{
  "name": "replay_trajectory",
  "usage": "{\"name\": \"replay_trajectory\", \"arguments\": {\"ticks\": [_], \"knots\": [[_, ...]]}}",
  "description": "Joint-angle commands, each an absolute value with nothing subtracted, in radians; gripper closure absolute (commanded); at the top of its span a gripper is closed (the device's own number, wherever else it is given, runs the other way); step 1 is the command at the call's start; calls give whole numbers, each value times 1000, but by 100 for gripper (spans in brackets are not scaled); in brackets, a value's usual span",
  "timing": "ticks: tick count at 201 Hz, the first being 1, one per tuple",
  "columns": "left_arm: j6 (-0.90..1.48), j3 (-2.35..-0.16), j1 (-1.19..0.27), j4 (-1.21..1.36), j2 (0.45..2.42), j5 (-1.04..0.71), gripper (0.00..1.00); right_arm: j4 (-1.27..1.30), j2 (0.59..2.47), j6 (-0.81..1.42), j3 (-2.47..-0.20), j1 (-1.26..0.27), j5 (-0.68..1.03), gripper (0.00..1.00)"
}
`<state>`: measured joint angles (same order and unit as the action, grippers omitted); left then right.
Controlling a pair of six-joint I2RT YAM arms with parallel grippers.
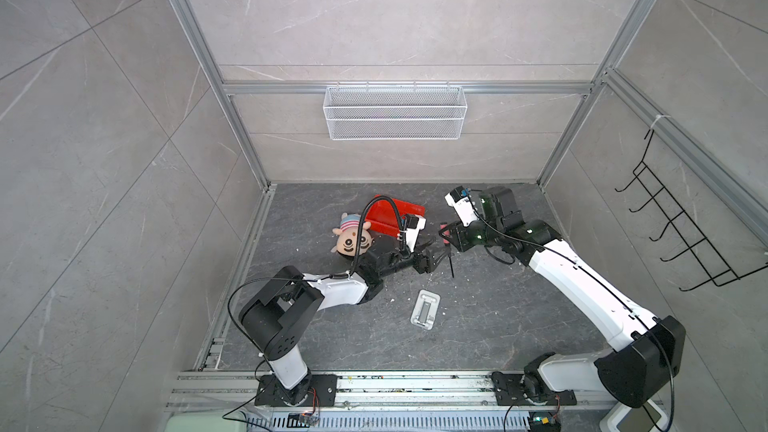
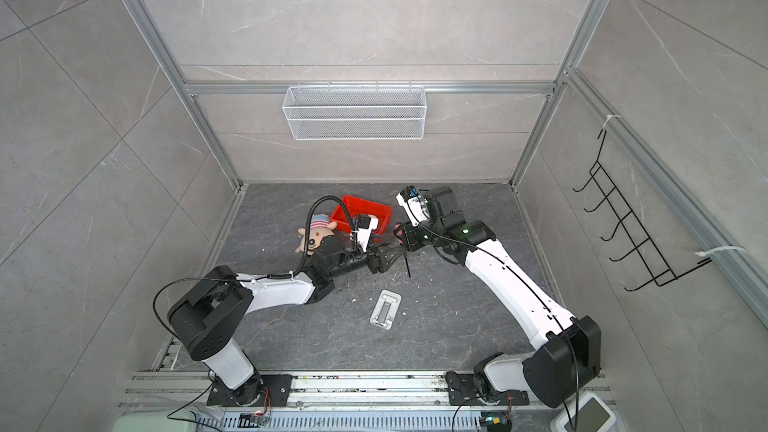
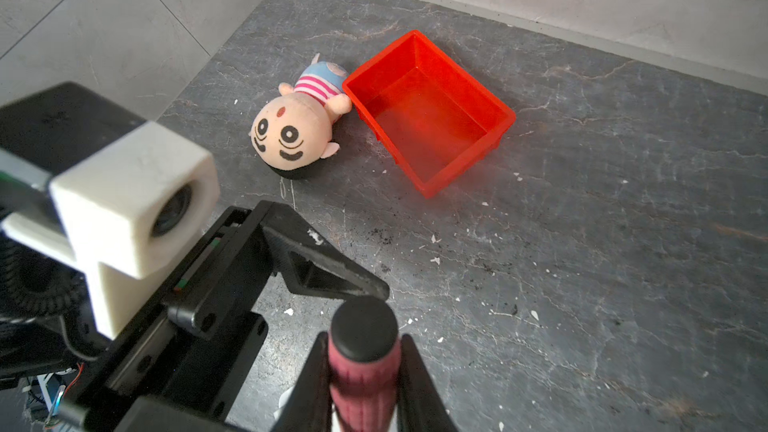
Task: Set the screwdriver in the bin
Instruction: 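Carry the screwdriver toward the left gripper while the left gripper grasps its handle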
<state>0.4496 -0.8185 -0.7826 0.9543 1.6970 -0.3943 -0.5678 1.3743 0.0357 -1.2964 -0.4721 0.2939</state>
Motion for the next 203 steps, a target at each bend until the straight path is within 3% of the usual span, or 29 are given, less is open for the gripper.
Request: {"name": "replay_trajectory", "arguments": {"ticks": [1, 20, 51, 117, 140, 151, 203], "knots": [[468, -826, -777, 1051, 1698, -409, 31, -534, 1394, 60, -1334, -488, 282, 100], [474, -825, -775, 1054, 1700, -409, 35, -534, 1400, 63, -1341, -498, 267, 100], [488, -825, -772, 1066, 1703, -423, 51, -523, 1404, 61, -1344, -506, 263, 100], [489, -807, -767, 1081, 1692, -420, 97, -515, 1404, 63, -1344, -520, 259, 100], [492, -808, -766, 1089, 1691, -415, 100, -518, 1395, 63, -1344, -521, 259, 98], [496, -807, -766, 1092, 1690, -414, 100, -516, 1390, 61, -1343, -523, 254, 91], [530, -787, -756, 1129, 1683, -376, 100, -493, 1360, 66, -1333, -523, 242, 31]]}}
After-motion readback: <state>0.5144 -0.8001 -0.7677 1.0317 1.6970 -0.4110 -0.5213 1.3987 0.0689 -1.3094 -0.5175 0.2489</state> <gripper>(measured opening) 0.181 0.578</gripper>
